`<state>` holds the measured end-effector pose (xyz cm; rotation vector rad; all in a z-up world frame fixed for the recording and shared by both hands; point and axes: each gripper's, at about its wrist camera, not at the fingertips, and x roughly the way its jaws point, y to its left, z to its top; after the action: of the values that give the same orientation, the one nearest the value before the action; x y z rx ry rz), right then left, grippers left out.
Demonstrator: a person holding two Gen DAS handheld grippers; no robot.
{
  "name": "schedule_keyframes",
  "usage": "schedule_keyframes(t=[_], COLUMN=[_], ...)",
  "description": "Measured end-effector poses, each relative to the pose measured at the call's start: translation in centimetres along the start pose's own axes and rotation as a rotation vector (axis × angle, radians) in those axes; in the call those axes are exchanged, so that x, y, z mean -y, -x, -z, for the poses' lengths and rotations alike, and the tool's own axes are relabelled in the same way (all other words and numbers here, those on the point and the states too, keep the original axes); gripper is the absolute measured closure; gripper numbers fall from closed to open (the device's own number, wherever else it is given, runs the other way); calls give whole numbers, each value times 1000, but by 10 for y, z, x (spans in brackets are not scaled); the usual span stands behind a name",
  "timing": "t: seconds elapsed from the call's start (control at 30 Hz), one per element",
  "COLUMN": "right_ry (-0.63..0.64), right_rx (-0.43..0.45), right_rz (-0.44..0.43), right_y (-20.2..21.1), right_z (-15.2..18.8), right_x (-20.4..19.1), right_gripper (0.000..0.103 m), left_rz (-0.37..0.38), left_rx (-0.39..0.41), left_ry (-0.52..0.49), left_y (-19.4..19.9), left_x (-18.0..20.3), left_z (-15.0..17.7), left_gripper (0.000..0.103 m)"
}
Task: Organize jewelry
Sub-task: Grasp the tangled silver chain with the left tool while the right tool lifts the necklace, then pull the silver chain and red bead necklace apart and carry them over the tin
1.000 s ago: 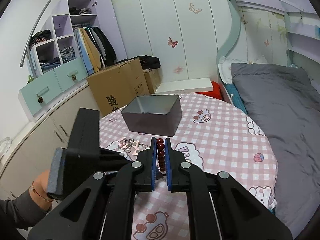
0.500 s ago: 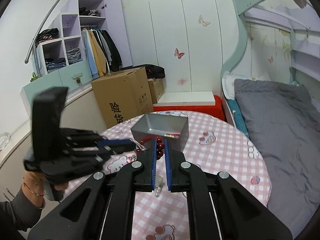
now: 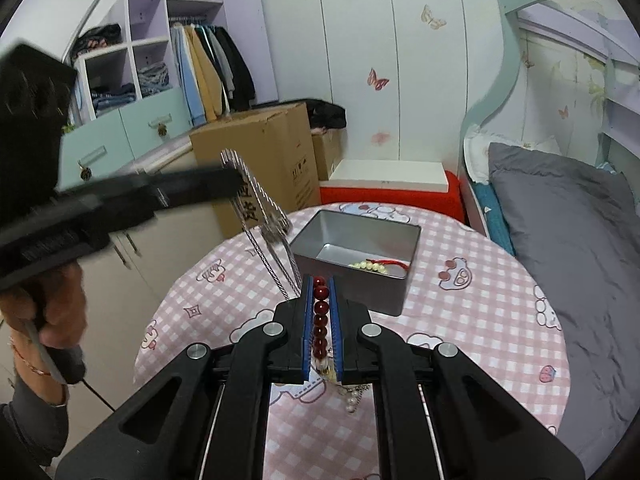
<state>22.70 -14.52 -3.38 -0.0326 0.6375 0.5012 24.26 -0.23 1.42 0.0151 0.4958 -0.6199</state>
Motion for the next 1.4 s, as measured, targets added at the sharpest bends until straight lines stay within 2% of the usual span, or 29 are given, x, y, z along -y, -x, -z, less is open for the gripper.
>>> schedule_keyframes(t=[0.07,0.23,0.77,1.03,1.4], right_ry=[1,14,86,119,192], right_rx=[-20,-59,72,96,127], right_rz=[3,74,137,158,216], right_y=[-9,-23,19,21,28], right_z=[1,-3,-81,-105,-153], right_x=[0,6,7,4,-7], right_gripper=[97,97,97,97,97], left_rz=[-1,-17,-76,-124,-142], left_rx=[10,51,83,82,56], left_ry=[5,25,114,158,207], left_y=[3,17,20,15,-9], left_x=[-3,-16,-62,-83,-100], left_z=[-3,-16,-28,-30,-31], left_gripper=[98,98,98,98,98])
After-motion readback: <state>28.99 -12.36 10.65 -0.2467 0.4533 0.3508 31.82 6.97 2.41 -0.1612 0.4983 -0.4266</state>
